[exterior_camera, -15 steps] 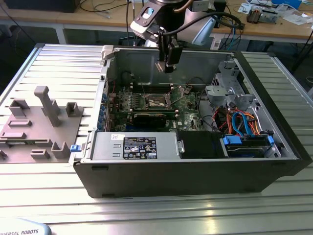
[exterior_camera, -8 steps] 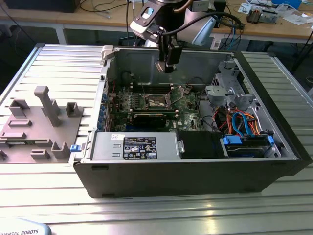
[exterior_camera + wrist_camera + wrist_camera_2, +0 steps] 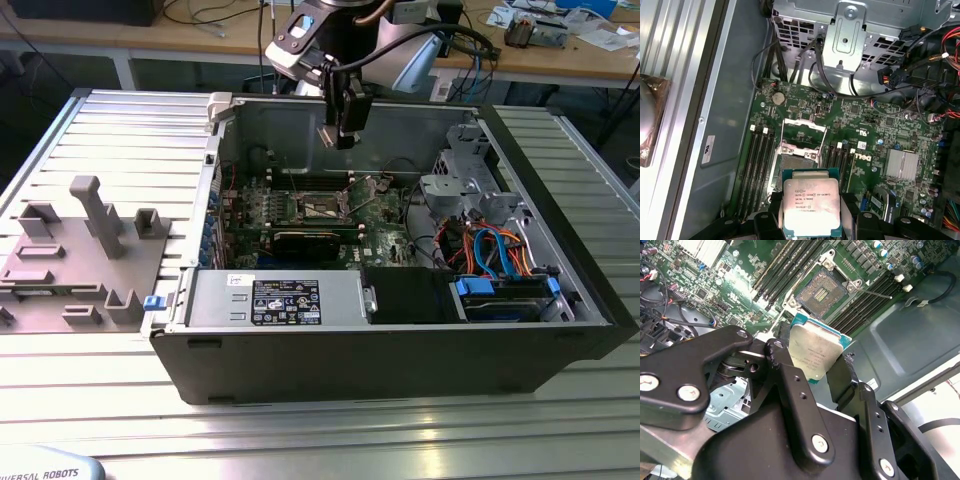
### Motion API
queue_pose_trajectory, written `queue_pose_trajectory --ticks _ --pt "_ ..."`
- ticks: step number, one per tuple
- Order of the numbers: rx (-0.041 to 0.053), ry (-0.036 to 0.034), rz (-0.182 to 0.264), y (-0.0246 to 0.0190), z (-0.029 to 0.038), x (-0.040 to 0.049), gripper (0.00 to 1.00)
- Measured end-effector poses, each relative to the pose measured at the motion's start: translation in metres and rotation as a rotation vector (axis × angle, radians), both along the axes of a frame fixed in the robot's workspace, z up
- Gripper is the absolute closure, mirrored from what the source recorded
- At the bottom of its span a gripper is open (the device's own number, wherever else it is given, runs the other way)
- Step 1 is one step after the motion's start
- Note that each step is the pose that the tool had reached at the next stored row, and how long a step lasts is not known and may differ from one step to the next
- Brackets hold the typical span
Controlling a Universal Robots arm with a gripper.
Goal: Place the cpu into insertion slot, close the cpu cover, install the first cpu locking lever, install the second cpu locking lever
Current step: 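Place the cpu into insertion slot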
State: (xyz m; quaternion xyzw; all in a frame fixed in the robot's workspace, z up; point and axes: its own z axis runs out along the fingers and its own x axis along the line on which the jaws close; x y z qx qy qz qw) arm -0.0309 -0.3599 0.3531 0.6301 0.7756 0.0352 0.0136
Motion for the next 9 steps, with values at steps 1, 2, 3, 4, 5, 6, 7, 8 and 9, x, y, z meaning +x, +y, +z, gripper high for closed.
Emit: queue_pose_trajectory --ticks 1,2,3,4,5,6,7,8,9 --pt "-0.0001 0.0000 -0.001 0.0000 0.0000 0.0000 0.46" --pt "0.0000 0.0000 -0.002 0.0000 0.0000 0.0000 0.46" --pt "-0.0001 0.0000 -0.003 0.0000 0.0000 0.0000 0.46" --pt "0.0000 0.0000 -0.004 0.0000 0.0000 0.0000 0.46" --pt "-0.0001 0.0000 -0.005 0.0000 0.0000 0.0000 0.46" --pt "-0.0001 0.0000 -0.006 0.0000 0.0000 0.0000 0.46" --pt "0.0000 0.0000 -0.007 0.0000 0.0000 0.0000 0.46" --pt "0.0000 0.0000 -0.008 0.0000 0.0000 0.0000 0.46" --pt "0.0000 0.0000 -0.009 0.0000 0.0000 0.0000 0.46"
